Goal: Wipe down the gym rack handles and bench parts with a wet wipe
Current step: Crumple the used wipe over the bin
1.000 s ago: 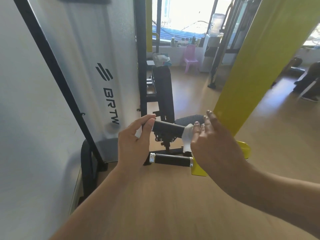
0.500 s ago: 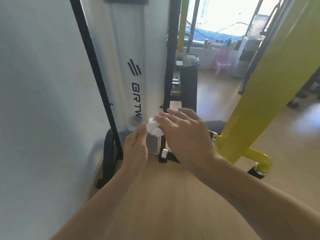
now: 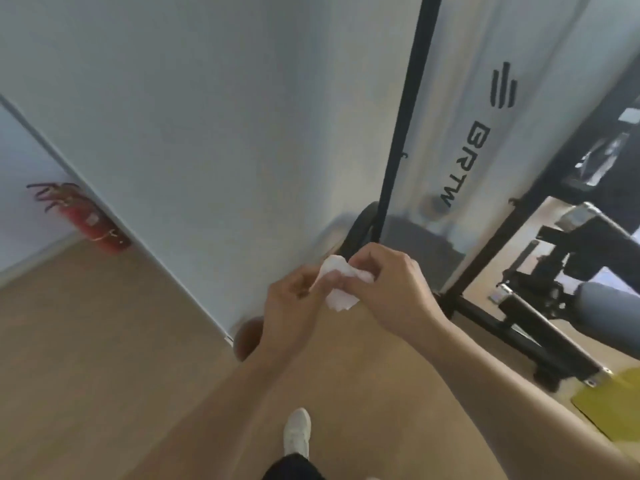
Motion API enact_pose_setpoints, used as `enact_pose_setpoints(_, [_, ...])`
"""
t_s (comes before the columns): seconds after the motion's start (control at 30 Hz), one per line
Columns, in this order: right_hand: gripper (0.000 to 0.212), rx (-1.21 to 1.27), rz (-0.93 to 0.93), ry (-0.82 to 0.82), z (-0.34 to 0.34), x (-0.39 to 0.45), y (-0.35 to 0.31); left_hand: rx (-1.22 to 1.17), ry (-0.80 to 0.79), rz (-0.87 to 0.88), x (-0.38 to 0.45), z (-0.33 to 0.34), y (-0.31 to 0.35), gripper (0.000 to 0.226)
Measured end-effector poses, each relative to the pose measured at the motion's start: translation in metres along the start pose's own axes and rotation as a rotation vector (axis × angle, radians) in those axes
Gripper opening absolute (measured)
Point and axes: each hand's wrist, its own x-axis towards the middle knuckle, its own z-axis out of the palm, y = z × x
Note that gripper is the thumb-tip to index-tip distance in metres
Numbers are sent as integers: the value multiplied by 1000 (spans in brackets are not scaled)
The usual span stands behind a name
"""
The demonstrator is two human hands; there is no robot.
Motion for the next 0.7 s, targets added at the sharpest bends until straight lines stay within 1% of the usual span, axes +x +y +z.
enact_pose_setpoints(0.07, [23,32,28,-118,21,5,3,-14,85,-102,-2,-19,-18,25])
enact_pose_setpoints(0.13, [35,79,85,-216,43,9,7,2,166,-168,-1,-39,-37,31])
enact_pose_setpoints(0.2, [56,12,81,-215,65,10,6,-33,186,-199,1,-54,-56,26])
enact_pose_setpoints(0.23, [62,-27,47,-200,76,10,5,-58,195,-208,2,-61,-66,24])
enact_pose_setpoints(0.27, [61,-24,15,-202,88,10,4,-84,202,-219,4,-68,-74,23])
enact_pose_setpoints(0.33, [57,76,49,-301,114,11,4,-136,177,-249,9,-83,-90,25])
enact_pose_setpoints(0.4, [55,168,128,-407,141,16,8,-159,123,-277,17,-96,-108,36])
enact_pose_setpoints(0.43, [51,170,146,-417,154,20,10,-174,105,-291,22,-103,-115,39])
enact_pose_setpoints(0.47, [42,164,155,-413,166,24,10,-191,99,-301,28,-109,-124,40])
enact_pose_setpoints(0.53, [17,199,194,-375,188,31,9,-193,126,-319,39,-122,-140,35])
enact_pose_setpoints(0.57, [8,222,234,-344,200,35,10,-177,143,-333,46,-129,-148,30])
enact_pose_setpoints(0.63, [4,263,320,-299,224,41,11,-168,141,-374,60,-147,-167,14])
enact_pose_setpoints(0.67, [3,311,363,-304,236,44,10,-186,120,-406,67,-155,-175,8])
enact_pose_setpoints(0.7, [4,372,405,-309,248,48,10,-193,82,-438,74,-164,-183,7])
